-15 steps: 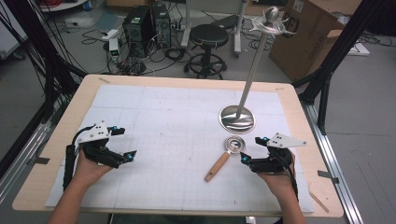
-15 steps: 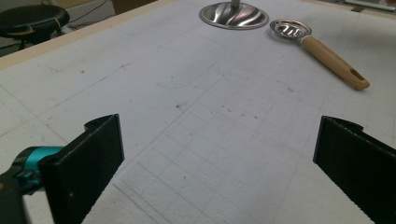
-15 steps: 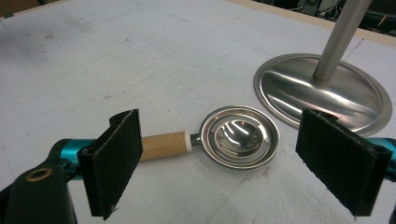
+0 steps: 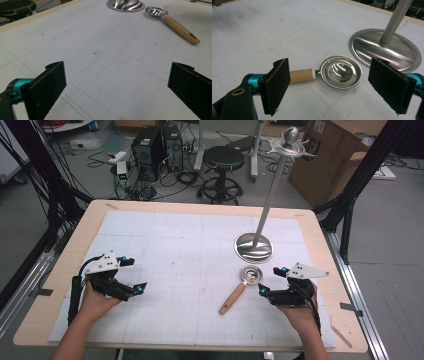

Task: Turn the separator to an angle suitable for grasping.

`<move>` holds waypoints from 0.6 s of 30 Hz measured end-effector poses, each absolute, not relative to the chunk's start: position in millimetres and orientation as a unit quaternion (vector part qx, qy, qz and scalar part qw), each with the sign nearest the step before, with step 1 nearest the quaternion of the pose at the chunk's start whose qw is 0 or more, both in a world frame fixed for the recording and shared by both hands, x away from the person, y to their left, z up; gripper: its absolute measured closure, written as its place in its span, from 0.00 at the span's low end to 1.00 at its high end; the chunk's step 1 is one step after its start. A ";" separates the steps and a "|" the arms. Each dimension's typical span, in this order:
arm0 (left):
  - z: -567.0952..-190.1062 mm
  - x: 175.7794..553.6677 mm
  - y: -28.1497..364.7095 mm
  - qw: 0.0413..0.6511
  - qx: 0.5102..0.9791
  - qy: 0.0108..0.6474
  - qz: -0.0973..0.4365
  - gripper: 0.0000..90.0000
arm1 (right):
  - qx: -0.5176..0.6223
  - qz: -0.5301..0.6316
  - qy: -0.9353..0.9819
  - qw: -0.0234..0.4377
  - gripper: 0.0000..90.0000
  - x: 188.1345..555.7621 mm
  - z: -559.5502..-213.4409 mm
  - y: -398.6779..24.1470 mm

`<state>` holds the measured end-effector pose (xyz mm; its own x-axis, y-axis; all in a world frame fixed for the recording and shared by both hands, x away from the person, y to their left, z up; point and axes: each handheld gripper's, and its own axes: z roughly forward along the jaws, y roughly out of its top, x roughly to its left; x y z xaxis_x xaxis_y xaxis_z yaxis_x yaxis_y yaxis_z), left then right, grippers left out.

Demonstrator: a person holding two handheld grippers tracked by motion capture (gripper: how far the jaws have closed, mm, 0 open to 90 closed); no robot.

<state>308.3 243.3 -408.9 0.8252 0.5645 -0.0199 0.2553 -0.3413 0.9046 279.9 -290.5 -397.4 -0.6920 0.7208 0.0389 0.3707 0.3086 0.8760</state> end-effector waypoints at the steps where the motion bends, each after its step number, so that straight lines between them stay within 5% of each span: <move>1: -408.5 308.1 243.8 0.515 0.805 0.255 0.150 0.03 | 0.346 0.473 0.789 0.183 0.23 279.8 -397.4 -289.2; 18: -409.6 308.1 242.9 0.512 0.808 0.252 0.146 0.03 | 0.299 0.460 0.826 0.130 0.74 281.6 -401.4 -281.7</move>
<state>308.1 242.9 -409.6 0.8301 0.5572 -0.0218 0.2578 -0.3488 0.9010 281.6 -281.7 -401.4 -0.7876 0.6133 0.0604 0.3746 0.3986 0.8372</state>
